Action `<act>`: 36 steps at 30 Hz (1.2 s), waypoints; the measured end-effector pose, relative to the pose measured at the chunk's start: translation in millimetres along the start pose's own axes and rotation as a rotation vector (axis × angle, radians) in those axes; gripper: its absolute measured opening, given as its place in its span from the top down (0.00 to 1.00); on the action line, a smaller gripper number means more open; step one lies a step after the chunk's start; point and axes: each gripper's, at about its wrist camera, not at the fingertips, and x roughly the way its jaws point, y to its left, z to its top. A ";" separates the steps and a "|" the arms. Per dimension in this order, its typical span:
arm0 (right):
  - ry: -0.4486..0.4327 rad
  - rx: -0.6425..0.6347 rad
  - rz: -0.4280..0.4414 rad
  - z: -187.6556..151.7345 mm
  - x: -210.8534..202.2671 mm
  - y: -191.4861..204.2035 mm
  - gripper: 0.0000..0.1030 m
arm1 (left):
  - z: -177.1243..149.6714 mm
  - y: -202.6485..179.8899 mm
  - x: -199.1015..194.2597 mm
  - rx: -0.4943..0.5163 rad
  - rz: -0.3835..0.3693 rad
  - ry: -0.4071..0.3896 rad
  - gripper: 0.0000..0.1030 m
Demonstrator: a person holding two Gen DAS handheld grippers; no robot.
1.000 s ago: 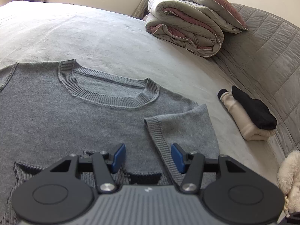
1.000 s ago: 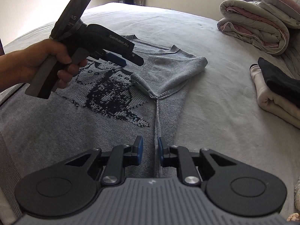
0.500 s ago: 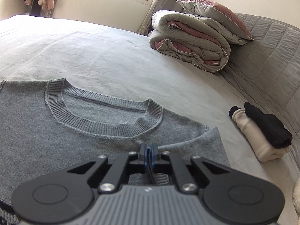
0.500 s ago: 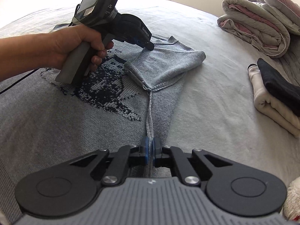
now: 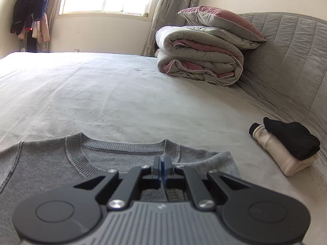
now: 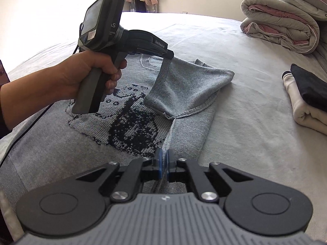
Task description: Fold clothes
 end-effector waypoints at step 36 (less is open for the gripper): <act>0.019 0.124 0.186 -27.5 -23.8 14.8 0.86 | -57.2 29.6 -57.0 -0.453 -0.055 0.270 0.64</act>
